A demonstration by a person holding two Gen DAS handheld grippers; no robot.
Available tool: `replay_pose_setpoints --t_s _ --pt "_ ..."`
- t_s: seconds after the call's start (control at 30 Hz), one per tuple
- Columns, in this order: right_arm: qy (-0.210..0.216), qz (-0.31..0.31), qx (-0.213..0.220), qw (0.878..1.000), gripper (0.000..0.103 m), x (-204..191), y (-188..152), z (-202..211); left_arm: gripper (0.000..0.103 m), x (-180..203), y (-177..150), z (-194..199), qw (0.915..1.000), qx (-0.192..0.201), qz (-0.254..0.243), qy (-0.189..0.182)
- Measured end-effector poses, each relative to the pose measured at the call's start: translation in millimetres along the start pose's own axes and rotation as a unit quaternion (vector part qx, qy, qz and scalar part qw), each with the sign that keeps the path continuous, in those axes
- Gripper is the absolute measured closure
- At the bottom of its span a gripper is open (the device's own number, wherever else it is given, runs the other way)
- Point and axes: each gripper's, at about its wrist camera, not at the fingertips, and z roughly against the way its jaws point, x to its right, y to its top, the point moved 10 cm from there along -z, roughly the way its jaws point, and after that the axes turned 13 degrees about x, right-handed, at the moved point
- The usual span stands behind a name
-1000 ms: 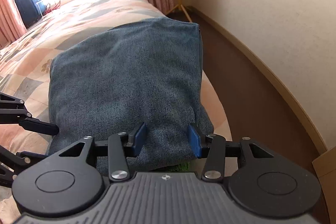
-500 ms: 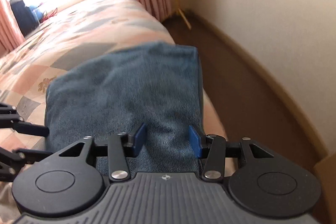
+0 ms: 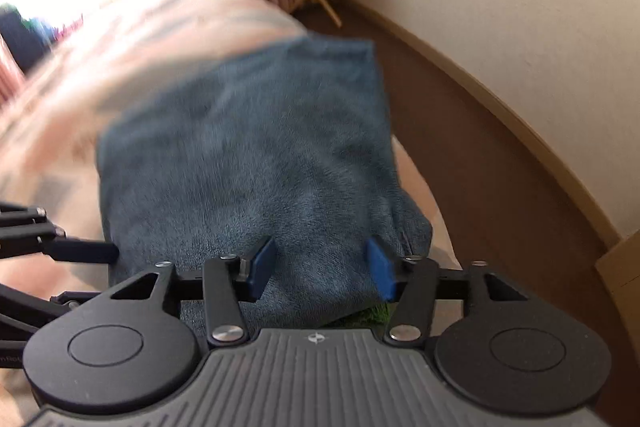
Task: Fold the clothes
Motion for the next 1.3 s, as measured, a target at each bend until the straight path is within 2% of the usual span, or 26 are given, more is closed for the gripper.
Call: replay_pose_setpoints --t_s 0.07,0.17,0.27,0.33,0.4,0.53,0.8,1.0,1.1,1.2,1.3 --pt "-0.007 -0.007 -0.002 1.000 0.048 -2 10 7 0.063 -3 7 14 1.0000 0.003 -0.002 0.008" --pt "-0.014 -0.040 0.035 0.998 0.049 -8 25 36 0.062 -7 14 41 0.9996 0.008 -0.012 0.024" --pt "-0.033 -0.078 0.062 0.995 0.048 -18 22 76 0.055 -12 16 74 0.9993 0.007 -0.006 0.037" --pt "-0.048 -0.097 0.067 0.992 0.039 -31 11 101 0.054 -16 15 99 0.9989 0.006 -0.006 0.046" --pt "-0.062 -0.118 0.066 0.989 0.038 -48 1 121 0.048 -20 15 126 0.9984 0.009 -0.011 0.054" --pt "-0.072 -0.158 0.077 0.982 0.030 -90 -12 159 0.039 -28 16 181 0.9970 0.016 -0.021 0.072" --pt "-0.097 -0.192 0.139 0.967 0.012 -159 9 243 0.017 -41 19 277 0.9917 0.053 -0.045 0.108" --pt "-0.110 -0.172 0.190 0.960 0.003 -198 23 304 0.003 -43 19 323 0.9921 0.075 -0.021 0.098" --pt "-0.124 -0.156 0.201 0.959 0.002 -212 26 328 0.001 -40 20 339 0.9922 0.090 -0.010 0.086" --pt "-0.158 -0.138 0.194 0.958 0.002 -219 27 345 0.001 -35 21 350 0.9924 0.103 0.011 0.067" --pt "-0.204 -0.130 0.192 0.951 0.002 -219 27 356 0.001 -35 21 356 0.9920 0.107 0.038 0.055"
